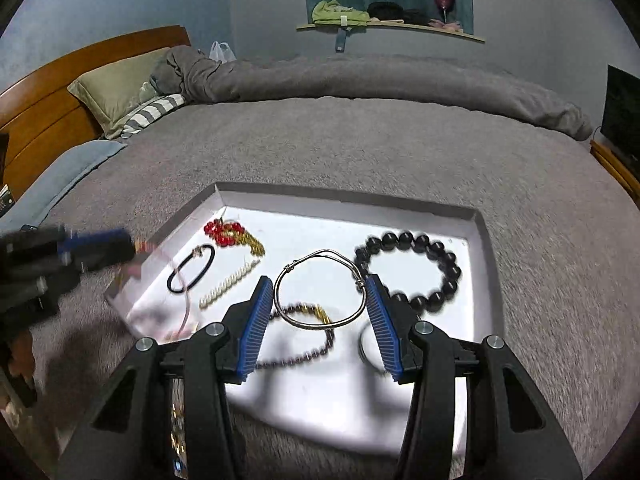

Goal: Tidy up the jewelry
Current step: 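Carry the pink bracelet with the left tool into the tray while the right tool carries the bangle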

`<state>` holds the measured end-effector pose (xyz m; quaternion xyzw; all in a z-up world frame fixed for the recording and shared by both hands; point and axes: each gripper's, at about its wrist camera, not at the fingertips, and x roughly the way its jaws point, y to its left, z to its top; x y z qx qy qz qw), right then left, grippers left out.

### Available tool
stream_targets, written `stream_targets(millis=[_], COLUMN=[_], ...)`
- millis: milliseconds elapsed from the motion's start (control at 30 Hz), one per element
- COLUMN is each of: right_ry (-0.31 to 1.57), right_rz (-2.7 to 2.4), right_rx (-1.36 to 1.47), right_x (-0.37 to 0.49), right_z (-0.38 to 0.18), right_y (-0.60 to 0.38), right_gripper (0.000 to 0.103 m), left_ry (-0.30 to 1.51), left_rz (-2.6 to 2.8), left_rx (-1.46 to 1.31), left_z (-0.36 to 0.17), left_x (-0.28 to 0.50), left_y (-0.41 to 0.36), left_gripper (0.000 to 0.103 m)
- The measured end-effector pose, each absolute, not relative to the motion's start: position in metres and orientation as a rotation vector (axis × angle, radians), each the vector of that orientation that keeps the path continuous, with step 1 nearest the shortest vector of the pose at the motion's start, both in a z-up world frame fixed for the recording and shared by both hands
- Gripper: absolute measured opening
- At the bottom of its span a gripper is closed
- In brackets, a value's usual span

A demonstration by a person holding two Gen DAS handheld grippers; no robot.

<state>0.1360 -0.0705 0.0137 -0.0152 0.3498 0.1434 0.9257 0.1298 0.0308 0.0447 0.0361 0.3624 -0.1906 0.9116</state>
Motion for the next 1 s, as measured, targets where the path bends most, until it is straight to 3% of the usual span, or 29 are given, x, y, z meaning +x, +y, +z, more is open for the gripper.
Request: stream_targets(millis=[533,667,1000], right_ry=[0.847,0.874,0.904], right_rz=[0.202,0.178,0.154], right_rx=[-0.051,-0.065,-0.05], right_x=[0.176,0.183,0.188], right_z=[-0.005,-0.007,-0.013], right_y=[-0.033,-0.028,-0.031], right_gripper=[0.048,0.048,0.048], left_ry=[0.775,0.762,0.75], left_rz=[-0.275,-0.258,-0.263], left_rx=[0.173,0.143,0.143], left_z=[0.014,0.018,0.02], left_x=[0.155,0.154,0.15], left_y=[0.027,0.036,0.035], left_gripper=[0.016,0.033,0.044])
